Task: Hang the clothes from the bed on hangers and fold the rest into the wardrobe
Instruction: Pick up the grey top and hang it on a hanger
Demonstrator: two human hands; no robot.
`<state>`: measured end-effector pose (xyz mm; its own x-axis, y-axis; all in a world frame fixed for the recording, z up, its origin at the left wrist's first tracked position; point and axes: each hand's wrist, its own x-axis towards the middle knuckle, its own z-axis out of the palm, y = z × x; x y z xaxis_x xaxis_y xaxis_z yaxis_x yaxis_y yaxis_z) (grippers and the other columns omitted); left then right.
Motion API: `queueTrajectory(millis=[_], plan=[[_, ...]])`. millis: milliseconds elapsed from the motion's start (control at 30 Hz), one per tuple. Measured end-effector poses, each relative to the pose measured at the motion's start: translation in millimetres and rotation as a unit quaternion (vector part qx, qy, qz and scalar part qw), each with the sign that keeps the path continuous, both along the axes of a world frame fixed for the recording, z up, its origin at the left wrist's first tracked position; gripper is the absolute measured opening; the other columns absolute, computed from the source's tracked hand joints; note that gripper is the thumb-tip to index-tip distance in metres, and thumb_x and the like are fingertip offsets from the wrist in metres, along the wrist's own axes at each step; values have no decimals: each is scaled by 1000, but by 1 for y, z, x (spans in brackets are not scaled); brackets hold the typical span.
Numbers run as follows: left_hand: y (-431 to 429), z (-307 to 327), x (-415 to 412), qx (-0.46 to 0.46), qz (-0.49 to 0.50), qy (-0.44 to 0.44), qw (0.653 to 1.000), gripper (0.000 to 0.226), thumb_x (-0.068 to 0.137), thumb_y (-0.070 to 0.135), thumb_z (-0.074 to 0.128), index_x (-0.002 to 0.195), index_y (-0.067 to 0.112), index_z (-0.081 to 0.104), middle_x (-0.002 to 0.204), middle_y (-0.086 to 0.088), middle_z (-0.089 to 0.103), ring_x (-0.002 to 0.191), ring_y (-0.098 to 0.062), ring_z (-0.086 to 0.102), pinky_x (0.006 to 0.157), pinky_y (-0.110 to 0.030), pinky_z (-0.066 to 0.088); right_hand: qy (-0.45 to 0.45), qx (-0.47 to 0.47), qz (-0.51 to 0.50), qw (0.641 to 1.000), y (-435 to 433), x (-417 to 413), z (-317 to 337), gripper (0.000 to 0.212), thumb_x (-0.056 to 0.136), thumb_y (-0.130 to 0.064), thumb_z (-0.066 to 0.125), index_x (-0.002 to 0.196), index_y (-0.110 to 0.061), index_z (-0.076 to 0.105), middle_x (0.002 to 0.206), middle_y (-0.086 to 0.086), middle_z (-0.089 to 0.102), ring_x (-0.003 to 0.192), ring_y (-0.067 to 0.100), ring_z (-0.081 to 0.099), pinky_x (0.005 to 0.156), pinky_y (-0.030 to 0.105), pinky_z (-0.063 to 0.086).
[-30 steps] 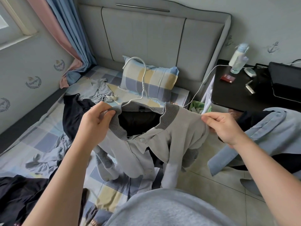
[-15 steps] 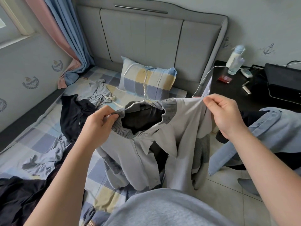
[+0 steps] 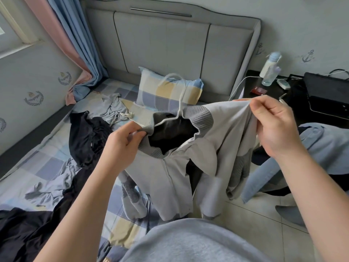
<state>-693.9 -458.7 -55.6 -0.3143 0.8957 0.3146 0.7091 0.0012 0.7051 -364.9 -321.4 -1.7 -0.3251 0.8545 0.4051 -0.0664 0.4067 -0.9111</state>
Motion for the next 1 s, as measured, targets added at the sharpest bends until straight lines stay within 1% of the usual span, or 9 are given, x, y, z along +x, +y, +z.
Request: queueTrajectory(millis=[167, 300, 400, 567, 700, 767, 867, 933, 1000], plan=[[-1, 8, -10, 92, 16, -106, 990, 7, 90, 39, 61, 83, 36, 60, 63, 2, 51, 55, -7, 39, 51, -24, 30, -106, 54, 14, 993, 0, 10, -3, 10, 93, -27, 63, 98, -29, 72, 119, -3, 72, 118, 19, 64, 105, 40, 47], [-2, 12, -9, 86, -17, -93, 992, 8, 89, 40, 60, 84, 35, 61, 64, 5, 51, 56, -8, 40, 52, -24, 31, -202, 64, -20, 977, 1, 5, -10, 33, 90, -22, 72, 106, -48, 61, 112, -16, 71, 107, 5, 65, 97, 24, 47], [0, 14, -3, 79, -22, -79, 993, 8, 90, 33, 61, 83, 33, 61, 65, 0, 53, 56, -7, 41, 52, -22, 32, -258, 97, -33, 961, -2, 0, -21, 22, 92, -20, 70, 98, -41, 70, 97, -25, 71, 94, -3, 66, 85, 10, 47], [5, 20, 5, 51, -38, -73, 995, 8, 91, 31, 63, 83, 31, 61, 66, 8, 58, 56, -8, 44, 54, -19, 35, -266, 158, -83, 947, -9, 5, -26, 8, 92, -11, 70, 92, -17, 75, 82, -20, 69, 76, -1, 62, 72, 15, 47], [13, 27, 13, 20, -61, -65, 996, 14, 94, 19, 68, 87, 31, 65, 75, 6, 64, 66, -24, 53, 59, -22, 40, -255, 68, -47, 964, -19, 27, -28, 21, 93, -12, 69, 84, -30, 70, 80, -22, 69, 73, 0, 61, 70, 12, 44], [19, 33, 22, 7, -83, -58, 995, 18, 93, 18, 69, 88, 35, 67, 76, 0, 66, 68, -28, 55, 60, -27, 43, -235, 12, -28, 971, -22, 42, -29, 23, 93, -9, 67, 82, -29, 71, 79, -20, 70, 75, -3, 61, 72, 9, 44], [28, 43, 45, 9, -121, -45, 992, 26, 93, 15, 68, 90, 41, 67, 80, 1, 68, 70, -23, 58, 66, -28, 48, -200, -57, -29, 978, -26, 68, -31, 22, 96, -10, 62, 79, -20, 72, 75, -8, 66, 75, 3, 57, 72, 15, 43], [37, 50, 66, 12, -145, -33, 989, 20, 94, 14, 67, 94, 34, 69, 86, 9, 69, 76, -18, 61, 71, -28, 49, -173, -105, -41, 978, -29, 88, -33, 24, 99, -14, 58, 78, -17, 71, 77, 1, 65, 77, 11, 57, 72, 23, 44], [45, 56, 90, 15, -163, -11, 986, 13, 96, 16, 65, 97, 28, 70, 90, 14, 68, 81, -14, 63, 76, -34, 52, -147, -142, -71, 976, -34, 109, -35, 29, 101, -15, 56, 77, -20, 71, 77, -1, 65, 77, 12, 57, 70, 25, 44]])
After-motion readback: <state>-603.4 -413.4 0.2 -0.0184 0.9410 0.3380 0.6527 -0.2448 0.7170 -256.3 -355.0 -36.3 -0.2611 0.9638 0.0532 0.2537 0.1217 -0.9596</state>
